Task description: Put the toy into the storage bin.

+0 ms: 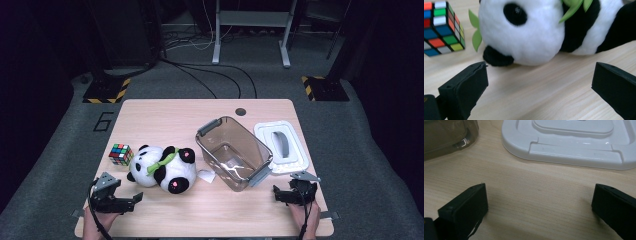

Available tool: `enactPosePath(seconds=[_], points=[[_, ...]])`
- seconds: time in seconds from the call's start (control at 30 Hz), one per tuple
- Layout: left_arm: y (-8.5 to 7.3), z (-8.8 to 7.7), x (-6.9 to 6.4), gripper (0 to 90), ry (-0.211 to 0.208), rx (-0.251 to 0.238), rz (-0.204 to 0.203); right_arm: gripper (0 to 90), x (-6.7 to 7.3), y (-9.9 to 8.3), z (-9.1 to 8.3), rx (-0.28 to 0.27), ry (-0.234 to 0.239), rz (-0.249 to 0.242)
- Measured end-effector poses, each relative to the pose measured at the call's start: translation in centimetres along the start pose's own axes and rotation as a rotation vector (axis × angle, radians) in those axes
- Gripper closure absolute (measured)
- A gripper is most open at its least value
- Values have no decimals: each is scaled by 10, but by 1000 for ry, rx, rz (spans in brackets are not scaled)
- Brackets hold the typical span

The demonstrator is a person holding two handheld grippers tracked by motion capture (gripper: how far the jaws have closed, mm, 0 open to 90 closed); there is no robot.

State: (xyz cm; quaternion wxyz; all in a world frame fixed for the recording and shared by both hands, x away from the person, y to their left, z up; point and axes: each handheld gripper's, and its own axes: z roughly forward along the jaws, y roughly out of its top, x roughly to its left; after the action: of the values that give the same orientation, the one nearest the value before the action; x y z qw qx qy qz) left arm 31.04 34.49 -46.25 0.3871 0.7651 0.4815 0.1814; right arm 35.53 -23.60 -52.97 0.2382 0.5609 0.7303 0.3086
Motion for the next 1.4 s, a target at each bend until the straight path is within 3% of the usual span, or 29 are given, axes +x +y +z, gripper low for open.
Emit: enactPosePath(seconds=[0.47,0.7,0.87,1.2,1.4], points=[[51,-3,-8,0,-5,-21,64,0,0,0,0,0,-1,1],[71,5,-13,0,-8,-17,88,0,0,0,0,0,-1,1],[86,16,-18,0,-41,3,97,0,0,0,0,0,-1,1],[100,38,-27,0,-70,39,108,0,0,0,0,0,-1,1],[106,49,-35,144,-92,57,146,0,0,0,0,-1,-1,1]])
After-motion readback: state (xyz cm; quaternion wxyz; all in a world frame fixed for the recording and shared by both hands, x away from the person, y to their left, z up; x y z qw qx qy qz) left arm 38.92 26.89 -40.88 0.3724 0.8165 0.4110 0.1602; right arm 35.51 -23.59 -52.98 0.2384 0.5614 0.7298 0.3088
